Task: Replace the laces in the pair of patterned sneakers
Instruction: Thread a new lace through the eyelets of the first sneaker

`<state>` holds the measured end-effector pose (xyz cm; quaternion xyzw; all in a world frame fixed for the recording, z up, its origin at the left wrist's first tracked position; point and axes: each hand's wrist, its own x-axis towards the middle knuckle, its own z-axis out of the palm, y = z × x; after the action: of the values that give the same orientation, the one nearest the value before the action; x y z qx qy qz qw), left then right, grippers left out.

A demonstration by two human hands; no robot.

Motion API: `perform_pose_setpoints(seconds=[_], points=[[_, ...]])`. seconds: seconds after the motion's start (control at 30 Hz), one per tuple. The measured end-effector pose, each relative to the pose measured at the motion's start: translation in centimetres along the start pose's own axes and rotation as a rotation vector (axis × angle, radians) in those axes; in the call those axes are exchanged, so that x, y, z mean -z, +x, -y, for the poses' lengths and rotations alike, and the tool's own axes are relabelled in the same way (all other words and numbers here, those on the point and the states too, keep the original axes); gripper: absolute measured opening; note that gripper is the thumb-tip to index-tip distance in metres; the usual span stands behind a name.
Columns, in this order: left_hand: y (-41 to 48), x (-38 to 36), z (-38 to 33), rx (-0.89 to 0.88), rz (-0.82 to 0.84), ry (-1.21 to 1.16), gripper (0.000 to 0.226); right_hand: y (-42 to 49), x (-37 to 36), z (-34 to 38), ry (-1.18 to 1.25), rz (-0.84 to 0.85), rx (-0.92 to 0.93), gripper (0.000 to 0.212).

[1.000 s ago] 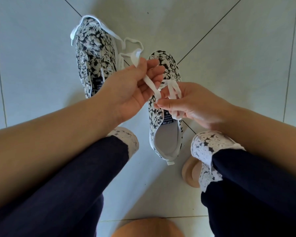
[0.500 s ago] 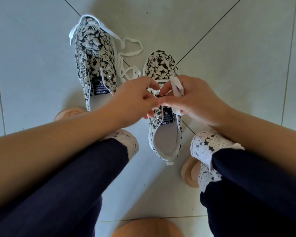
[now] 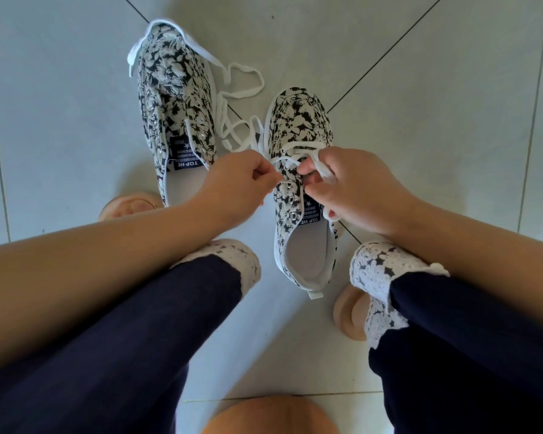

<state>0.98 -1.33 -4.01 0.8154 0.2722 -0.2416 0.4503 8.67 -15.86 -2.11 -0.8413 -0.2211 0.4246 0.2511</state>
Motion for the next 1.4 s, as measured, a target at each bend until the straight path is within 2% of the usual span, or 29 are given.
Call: perform_pose_setpoints(seconds=[0.17,0.3,0.37,0.5,0.67,0.73,0.83,0.9,1.03,1.1,1.17,1.23,1.3,1.37,1.4], points=[[0.0,-0.4,0.2,-0.011,-0.011,0.03,0.016,0.2,-0.4,0.0,0.189,0.042,-0.058,0.019],[-0.1,-0.5,0.7,0.01,-0.029,0.038,0.024,0.0,-0.5,-0.1,0.446,0.025,-0.145,0.022],[0.0,-0.6,0.8,0.011,-0.043,0.043,0.021,-0.1,-0.5,-0.2,0.542,0.025,-0.183,0.024],[0.1,-0.8,0.6,-0.011,-0.033,0.056,0.018,0.0,-0.8,-0.2,0.605,0.028,-0.204,0.026],[0.1,-1.0,0.3,-0.005,-0.033,0.05,0.017,0.0,-1.0,-0.4,0.594,0.001,-0.19,0.027],[0.1,-1.1,0.2,0.016,-0.015,0.011,0.019,0.1,-1.4,-0.4,0.501,-0.026,-0.137,0.03],[0.0,-1.3,0.2,0.105,0.022,-0.174,0.027,0.6,-1.6,-0.4,0.333,-0.054,-0.051,0.035],[-0.1,-1.4,0.2,0.136,0.024,-0.235,0.024,0.9,-1.7,-0.4,0.241,-0.083,-0.001,0.031],[-0.3,-1.3,0.3,0.016,-0.041,-0.14,0.013,0.9,-1.6,-0.6,0.063,-0.161,0.084,0.02],[-0.6,-1.2,0.5,-0.091,-0.061,-0.104,0.031,0.7,-1.2,-0.5,0.085,-0.198,0.095,0.018],[-0.9,-1.3,0.5,-0.177,-0.035,-0.029,0.039,0.2,-0.5,-0.2,0.139,-0.23,0.114,0.017],[-0.9,-1.4,0.4,-0.202,-0.024,0.042,0.035,-0.3,0.5,0.2,0.217,-0.247,0.126,0.015],[-0.7,-1.4,0.1,-0.223,-0.031,0.096,0.025,-0.6,1.6,0.6,0.462,-0.192,0.102,0.021],[-0.5,-1.1,-0.5,-0.242,-0.021,0.117,0.007,-0.7,2.7,0.8,0.815,-0.082,0.048,0.023],[-0.5,-0.8,-0.9,-0.241,-0.028,0.088,0.008,-0.8,3.1,0.8,0.919,-0.051,0.025,0.022]])
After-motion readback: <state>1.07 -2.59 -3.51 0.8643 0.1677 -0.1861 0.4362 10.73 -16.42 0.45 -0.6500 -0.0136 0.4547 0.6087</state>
